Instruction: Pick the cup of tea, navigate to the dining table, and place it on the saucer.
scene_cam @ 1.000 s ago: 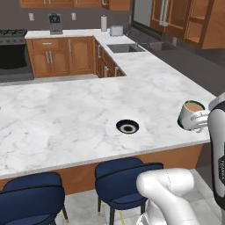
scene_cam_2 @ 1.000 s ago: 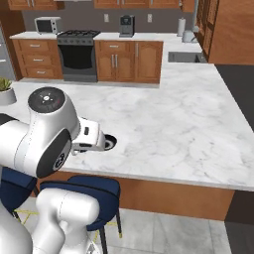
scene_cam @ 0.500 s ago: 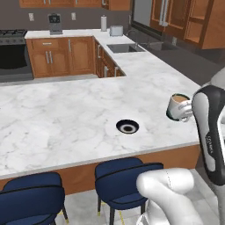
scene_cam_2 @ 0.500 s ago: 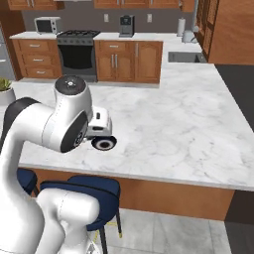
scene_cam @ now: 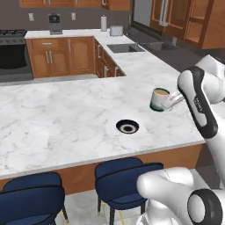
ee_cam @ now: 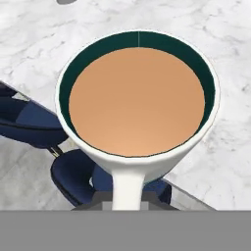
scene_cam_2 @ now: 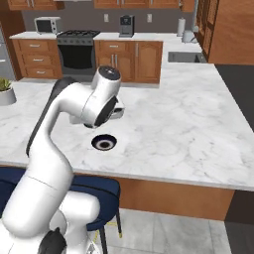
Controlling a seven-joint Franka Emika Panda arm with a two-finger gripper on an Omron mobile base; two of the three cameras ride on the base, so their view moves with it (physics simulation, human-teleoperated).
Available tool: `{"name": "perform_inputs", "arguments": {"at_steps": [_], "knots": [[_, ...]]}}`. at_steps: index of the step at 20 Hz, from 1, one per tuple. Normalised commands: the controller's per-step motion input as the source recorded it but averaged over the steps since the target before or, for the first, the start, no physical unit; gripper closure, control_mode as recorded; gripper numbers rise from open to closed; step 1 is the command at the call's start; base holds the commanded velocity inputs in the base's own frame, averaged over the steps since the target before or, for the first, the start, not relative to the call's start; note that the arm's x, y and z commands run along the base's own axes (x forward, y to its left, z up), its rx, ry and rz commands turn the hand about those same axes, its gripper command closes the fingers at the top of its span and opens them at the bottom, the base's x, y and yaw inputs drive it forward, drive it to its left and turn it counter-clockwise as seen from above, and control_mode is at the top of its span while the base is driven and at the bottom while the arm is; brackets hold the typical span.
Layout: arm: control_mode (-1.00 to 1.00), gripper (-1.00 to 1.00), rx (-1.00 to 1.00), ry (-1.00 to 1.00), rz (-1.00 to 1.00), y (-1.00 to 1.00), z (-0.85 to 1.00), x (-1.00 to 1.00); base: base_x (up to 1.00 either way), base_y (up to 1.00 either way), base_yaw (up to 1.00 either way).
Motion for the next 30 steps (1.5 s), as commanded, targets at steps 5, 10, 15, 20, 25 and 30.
{"name": "perform_inputs", "arguments": {"at_steps": [5,10,15,20,25,30], "knots": [[-1.0,1.0,-0.05,0.0,0.36,0.06,-0.84,1.0,0.0,0.0,0.0],[-1.0,1.0,-0.03,0.0,0.23,0.21,-0.52,0.71,0.0,0.0,0.0],[-1.0,1.0,-0.07,-0.02,0.02,0.02,-0.33,0.17,0.0,0.0,0.0],[-1.0,1.0,-0.07,0.0,0.0,0.0,-0.51,0.1,0.0,0.0,0.0],[-1.0,1.0,0.0,0.05,-0.03,0.0,-0.68,0.01,0.0,0.0,0.0],[-1.0,1.0,0.06,0.0,-0.06,0.0,-0.23,0.0,0.0,0.0,0.0]]}}
